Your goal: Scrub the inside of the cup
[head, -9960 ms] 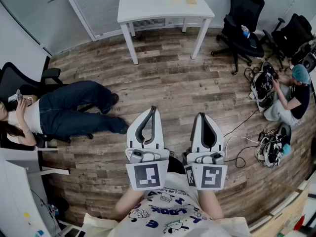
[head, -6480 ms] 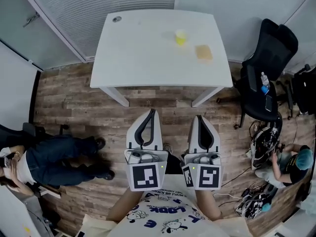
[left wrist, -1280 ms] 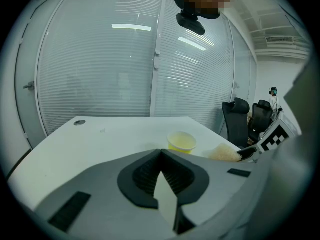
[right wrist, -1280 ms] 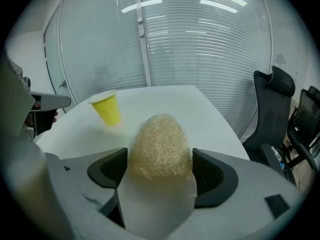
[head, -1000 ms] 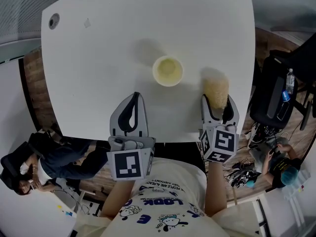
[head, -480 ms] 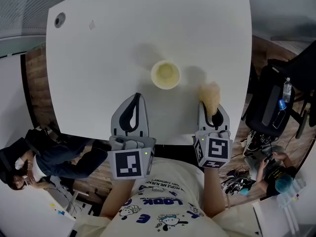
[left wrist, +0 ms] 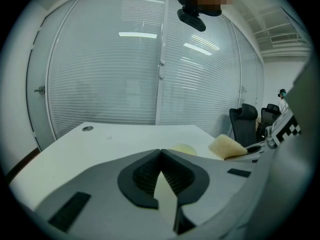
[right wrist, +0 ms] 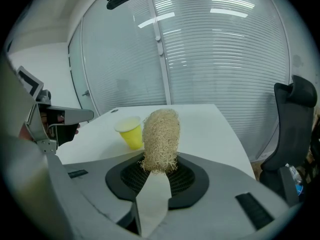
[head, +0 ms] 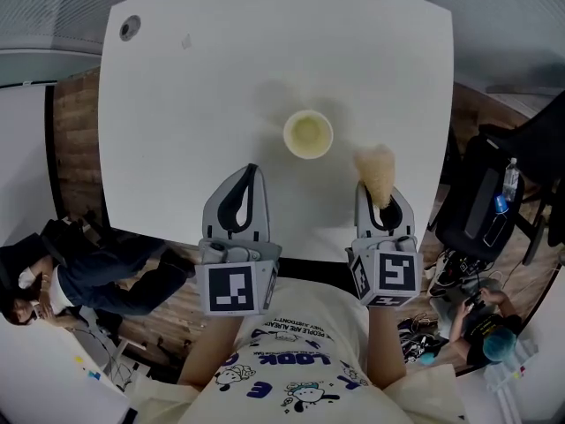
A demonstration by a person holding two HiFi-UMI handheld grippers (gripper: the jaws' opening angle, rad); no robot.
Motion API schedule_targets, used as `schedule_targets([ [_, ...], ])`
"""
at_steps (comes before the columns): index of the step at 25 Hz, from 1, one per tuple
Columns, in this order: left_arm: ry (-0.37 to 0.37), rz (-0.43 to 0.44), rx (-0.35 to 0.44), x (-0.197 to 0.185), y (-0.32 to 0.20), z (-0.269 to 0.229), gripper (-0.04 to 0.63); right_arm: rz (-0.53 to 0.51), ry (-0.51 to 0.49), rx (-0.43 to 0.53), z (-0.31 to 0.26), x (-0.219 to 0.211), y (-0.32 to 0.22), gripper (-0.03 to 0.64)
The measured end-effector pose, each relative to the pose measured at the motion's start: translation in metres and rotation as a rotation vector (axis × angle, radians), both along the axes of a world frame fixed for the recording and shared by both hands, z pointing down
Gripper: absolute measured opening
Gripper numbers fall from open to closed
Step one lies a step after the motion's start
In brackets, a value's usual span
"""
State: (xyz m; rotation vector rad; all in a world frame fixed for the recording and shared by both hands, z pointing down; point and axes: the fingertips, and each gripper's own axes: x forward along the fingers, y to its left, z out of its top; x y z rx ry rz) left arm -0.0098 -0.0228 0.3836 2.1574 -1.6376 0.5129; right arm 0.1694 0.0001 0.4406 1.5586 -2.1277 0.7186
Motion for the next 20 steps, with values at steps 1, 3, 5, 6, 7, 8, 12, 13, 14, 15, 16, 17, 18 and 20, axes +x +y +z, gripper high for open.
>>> schedule_targets([
  [1,0.006,-0.007,-0.008,-0.002,0.0,0.001,0.026,-0.005,-0.003,0.005,-0.002,-0.001,-0.002,0.087],
  [3,0.018,-0.01,-0.025,-0.004,0.001,0.005,0.026,-0.012,-0.006,0.009,-0.003,-0.003,-0.006,0.087],
  [5,0.02,0.0,-0.038,-0.006,0.001,0.007,0.026,-0.019,0.0,0.006,-0.004,-0.005,-0.009,0.087],
  [6,0.018,0.005,-0.041,-0.007,0.0,0.008,0.027,-0.019,0.004,0.003,-0.004,-0.006,-0.01,0.086],
  [7,0.014,0.01,-0.042,-0.009,-0.001,0.009,0.028,-0.016,0.008,0.002,-0.005,-0.006,-0.011,0.086],
  [8,0.01,0.015,-0.045,-0.011,-0.002,0.009,0.028,-0.012,0.013,0.002,-0.006,-0.006,-0.012,0.086],
  [12,-0.009,0.05,-0.07,-0.015,-0.008,0.016,0.028,-0.007,0.056,0.008,-0.01,-0.002,-0.017,0.086],
  [13,-0.015,0.06,-0.073,-0.015,-0.009,0.018,0.028,-0.005,0.063,0.007,-0.01,-0.001,-0.018,0.086],
  [14,-0.022,0.071,-0.07,-0.015,-0.012,0.019,0.028,-0.002,0.067,0.006,-0.01,0.0,-0.018,0.086],
  [15,-0.026,0.082,-0.064,-0.016,-0.015,0.02,0.028,0.001,0.07,0.004,-0.01,0.001,-0.02,0.086],
  [16,-0.024,0.091,-0.057,-0.016,-0.018,0.021,0.028,0.002,0.073,0.001,-0.01,0.002,-0.021,0.086],
  [17,-0.016,0.1,-0.051,-0.017,-0.022,0.021,0.028,0.002,0.076,-0.002,-0.009,0.002,-0.022,0.086],
  [18,-0.008,0.113,-0.048,-0.018,-0.024,0.022,0.028,0.002,0.079,-0.007,-0.008,0.001,-0.023,0.086],
  [20,-0.004,0.153,-0.056,-0.02,-0.027,0.026,0.029,0.002,0.079,-0.014,-0.006,-0.003,-0.025,0.086],
])
